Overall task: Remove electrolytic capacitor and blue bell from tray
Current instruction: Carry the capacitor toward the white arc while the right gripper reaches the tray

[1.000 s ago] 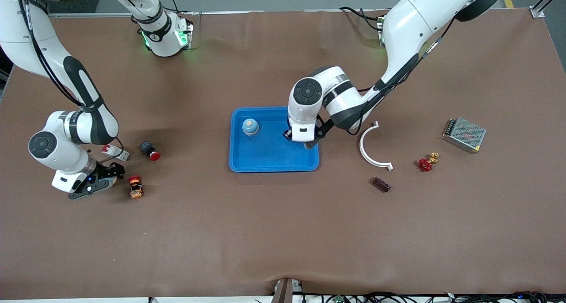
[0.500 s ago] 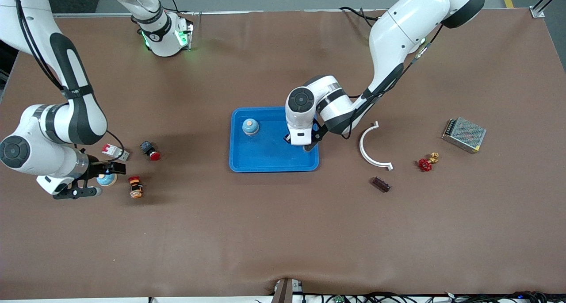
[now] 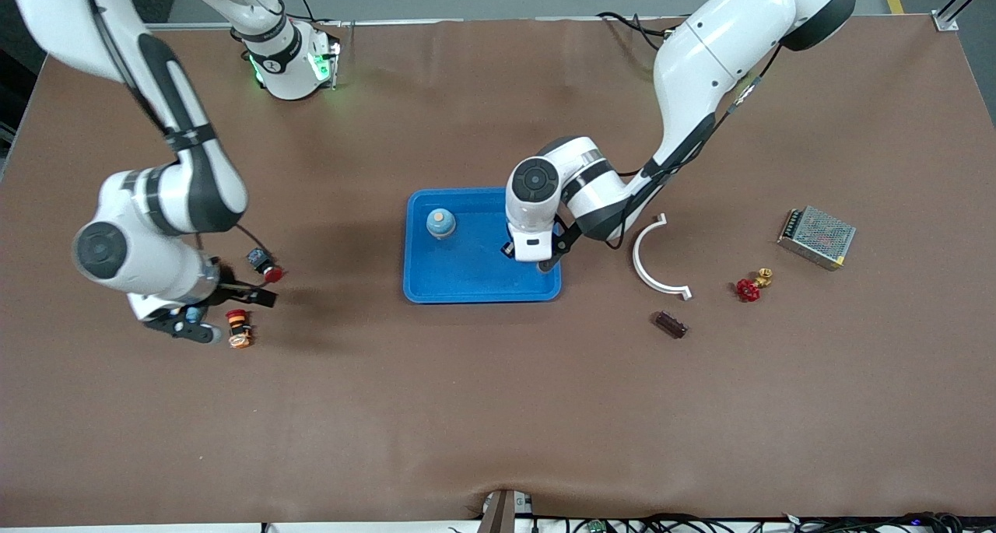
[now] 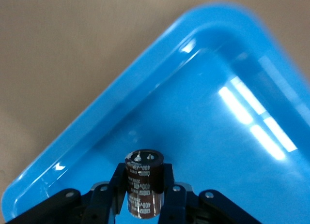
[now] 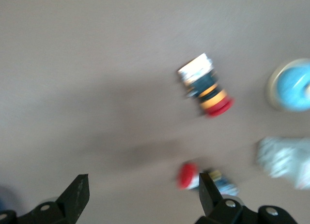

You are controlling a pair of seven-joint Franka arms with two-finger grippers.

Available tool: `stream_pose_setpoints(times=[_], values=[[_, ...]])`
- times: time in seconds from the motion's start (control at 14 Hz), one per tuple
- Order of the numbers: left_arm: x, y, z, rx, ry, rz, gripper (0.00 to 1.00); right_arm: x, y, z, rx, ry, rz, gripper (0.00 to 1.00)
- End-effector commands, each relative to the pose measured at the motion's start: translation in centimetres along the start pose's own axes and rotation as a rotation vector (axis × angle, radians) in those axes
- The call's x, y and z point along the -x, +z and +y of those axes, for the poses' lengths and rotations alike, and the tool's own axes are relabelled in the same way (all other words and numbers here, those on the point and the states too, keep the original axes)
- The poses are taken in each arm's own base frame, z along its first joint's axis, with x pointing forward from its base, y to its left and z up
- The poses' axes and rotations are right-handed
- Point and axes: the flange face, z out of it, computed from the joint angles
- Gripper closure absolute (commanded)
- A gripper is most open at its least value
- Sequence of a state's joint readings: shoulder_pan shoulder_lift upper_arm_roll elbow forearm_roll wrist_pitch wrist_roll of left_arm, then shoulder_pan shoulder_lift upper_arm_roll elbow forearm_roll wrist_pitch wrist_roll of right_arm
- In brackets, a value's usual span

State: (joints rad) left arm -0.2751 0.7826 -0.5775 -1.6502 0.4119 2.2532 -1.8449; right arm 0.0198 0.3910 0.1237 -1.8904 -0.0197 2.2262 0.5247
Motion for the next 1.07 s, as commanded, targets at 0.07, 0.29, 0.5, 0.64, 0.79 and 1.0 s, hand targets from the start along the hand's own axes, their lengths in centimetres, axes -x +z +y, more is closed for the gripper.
stream_pose_setpoints(times=[0.07,0.29,0.5,0.64,0.79,1.0], values=[[-4.6,-7.6,-1.0,-0.002,0.044,0.111,1.0,6.2,0.6,-4.3,-0.019,0.165,0.036,0.0],[-9.6,-10.6,-2.6,-0.063,0.09,0.143,1.0,8.2,0.7,-5.7,-0.008,0.147,0.026,0.0],[-15.5,-11.2,-5.8,-0.122,0.123,0.156,1.0,12.3,1.1,-9.3,-0.007,0.238,0.029,0.0],[-19.2,-10.9,-8.8,-0.149,0.121,0.151,1.0,15.1,1.8,-12.1,-0.024,0.247,0.041,0.0],[-23.1,-10.2,-11.5,-0.159,0.127,0.111,1.0,17.2,2.6,-14.0,-0.051,0.274,0.056,0.0],[-28.0,-8.6,-15.4,-0.17,0.133,0.049,1.0,18.9,5.0,-15.7,-0.064,0.316,0.053,0.0]])
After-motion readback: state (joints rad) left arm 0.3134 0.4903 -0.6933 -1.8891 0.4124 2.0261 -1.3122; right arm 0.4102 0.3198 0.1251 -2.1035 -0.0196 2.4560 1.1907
